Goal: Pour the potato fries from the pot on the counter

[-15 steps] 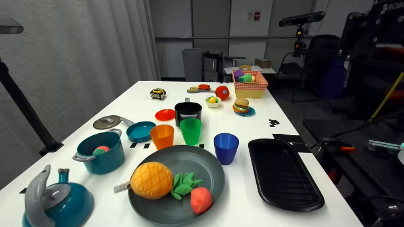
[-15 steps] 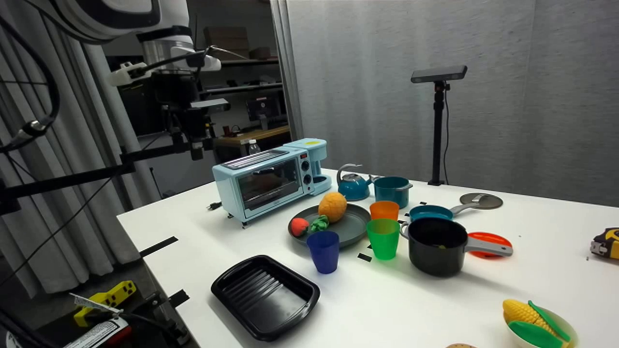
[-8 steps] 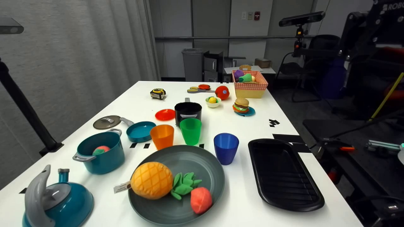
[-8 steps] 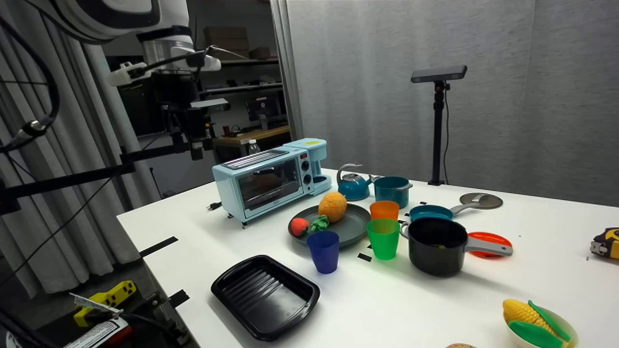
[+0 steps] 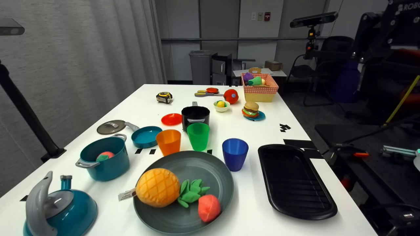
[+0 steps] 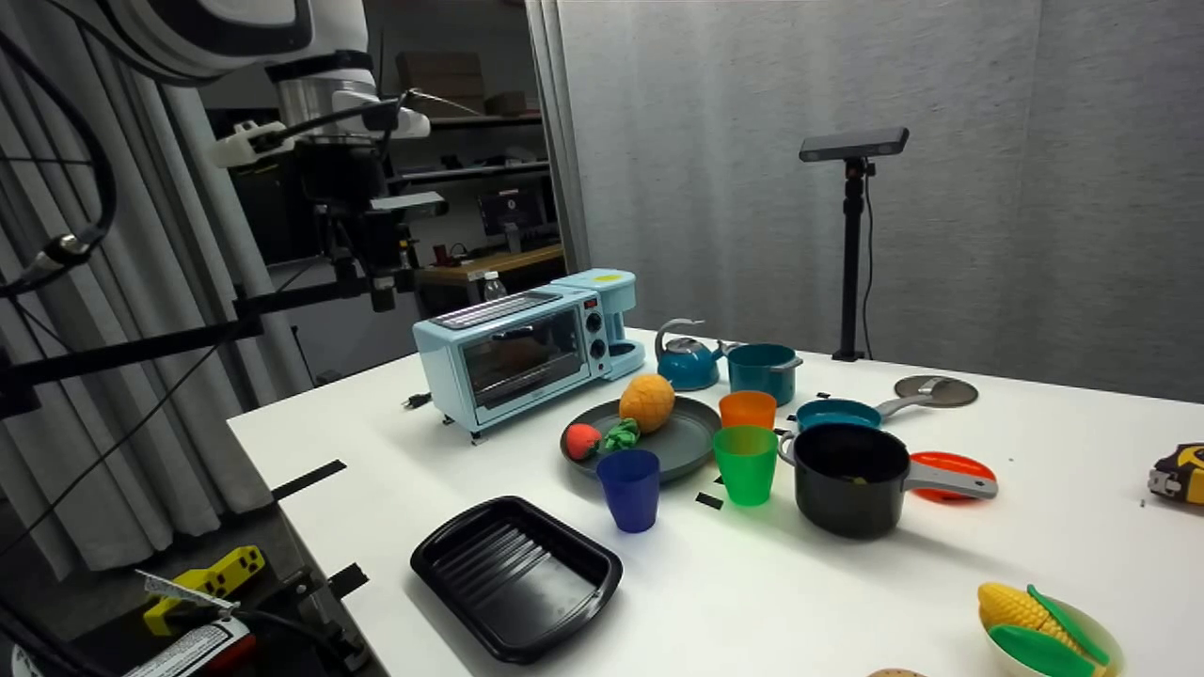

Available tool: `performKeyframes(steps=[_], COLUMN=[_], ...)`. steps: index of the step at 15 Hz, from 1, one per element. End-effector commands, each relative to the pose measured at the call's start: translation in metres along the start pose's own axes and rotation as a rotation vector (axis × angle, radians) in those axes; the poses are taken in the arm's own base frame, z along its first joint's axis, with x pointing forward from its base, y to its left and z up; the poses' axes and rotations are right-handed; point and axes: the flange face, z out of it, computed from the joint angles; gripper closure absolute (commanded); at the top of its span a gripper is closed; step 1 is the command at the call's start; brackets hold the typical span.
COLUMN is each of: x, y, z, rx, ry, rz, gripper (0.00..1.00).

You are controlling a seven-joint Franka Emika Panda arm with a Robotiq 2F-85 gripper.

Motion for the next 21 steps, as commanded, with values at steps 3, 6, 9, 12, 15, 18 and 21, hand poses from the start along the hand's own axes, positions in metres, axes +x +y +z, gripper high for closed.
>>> performKeyframes(steps=[3, 6, 9, 12, 15, 18, 21], x=[0.0006, 0.0031, 0.0074, 0.0081, 0.0091, 0.0091, 0.0091], y=[-0.0002, -0.0022, -0.0027, -0.0020, -0.0012, -0.0013, -0.0012], z=[-0.0004, -0.0012, -0.0022, -0.0012, -0.0018, -0.0017, -0.0017], rx=[0.004, 0.035, 0.043, 0.020, 0.018, 0.018, 0.018], ry=[0.010, 0.040, 0.086, 0.093, 0.080, 0.080, 0.080], rz=[0.004, 0.034, 0.077, 0.124, 0.101, 0.106, 0.107], gripper=[0.00, 0.00, 0.00, 0.00, 0.00, 0.00, 0.00])
